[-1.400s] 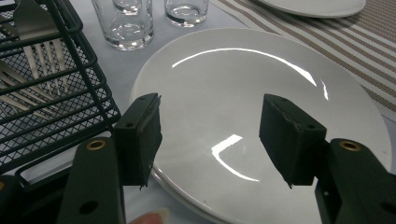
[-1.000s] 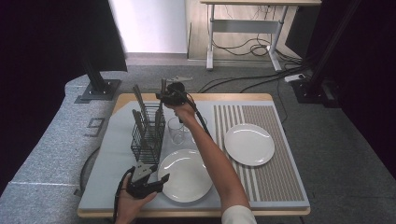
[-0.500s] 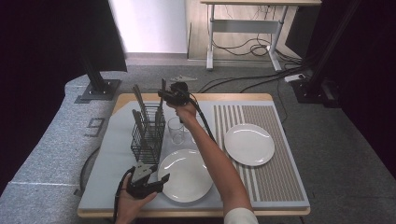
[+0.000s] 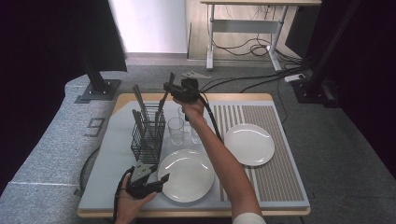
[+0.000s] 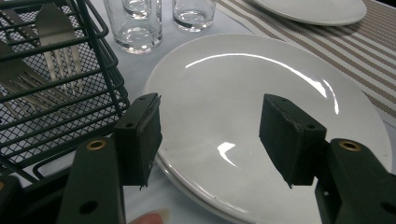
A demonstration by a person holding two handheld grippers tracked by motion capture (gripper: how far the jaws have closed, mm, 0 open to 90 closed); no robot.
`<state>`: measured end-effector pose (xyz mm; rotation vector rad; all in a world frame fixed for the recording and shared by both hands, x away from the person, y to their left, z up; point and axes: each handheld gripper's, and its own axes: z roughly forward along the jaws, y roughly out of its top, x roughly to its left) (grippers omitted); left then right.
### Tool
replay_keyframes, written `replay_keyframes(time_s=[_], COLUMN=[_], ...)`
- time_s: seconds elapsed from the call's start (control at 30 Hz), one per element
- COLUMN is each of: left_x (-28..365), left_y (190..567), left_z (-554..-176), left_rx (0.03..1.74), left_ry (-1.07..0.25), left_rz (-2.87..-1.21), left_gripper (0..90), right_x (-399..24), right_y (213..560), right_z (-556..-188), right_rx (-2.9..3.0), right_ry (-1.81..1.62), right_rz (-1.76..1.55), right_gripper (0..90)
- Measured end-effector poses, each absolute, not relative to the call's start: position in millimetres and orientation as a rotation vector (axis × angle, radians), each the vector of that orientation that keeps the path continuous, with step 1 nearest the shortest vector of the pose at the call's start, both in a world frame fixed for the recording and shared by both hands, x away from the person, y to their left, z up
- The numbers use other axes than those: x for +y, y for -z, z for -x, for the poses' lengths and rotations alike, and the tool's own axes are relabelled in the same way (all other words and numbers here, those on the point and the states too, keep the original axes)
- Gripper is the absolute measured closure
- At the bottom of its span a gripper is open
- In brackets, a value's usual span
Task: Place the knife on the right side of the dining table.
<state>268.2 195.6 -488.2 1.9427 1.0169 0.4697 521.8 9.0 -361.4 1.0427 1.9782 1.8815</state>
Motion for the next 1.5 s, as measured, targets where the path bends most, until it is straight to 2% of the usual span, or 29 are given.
replay_keyframes(time_s=[0.7,1.5], left_x=[194,192], left_y=[487,490], left_z=[-267,-267], left_rx=[1.015,1.020], left_ry=[-0.491,-0.481], left_rz=[-1.952,-1.962], left_gripper=[38.8,38.8], right_x=[-32,-28], right_y=[328,353], right_z=[-489,-487], right_rx=[1.889,1.947], right_ry=[-1.995,-1.985], right_rz=[-1.004,-1.026], right_gripper=[83.0,83.0])
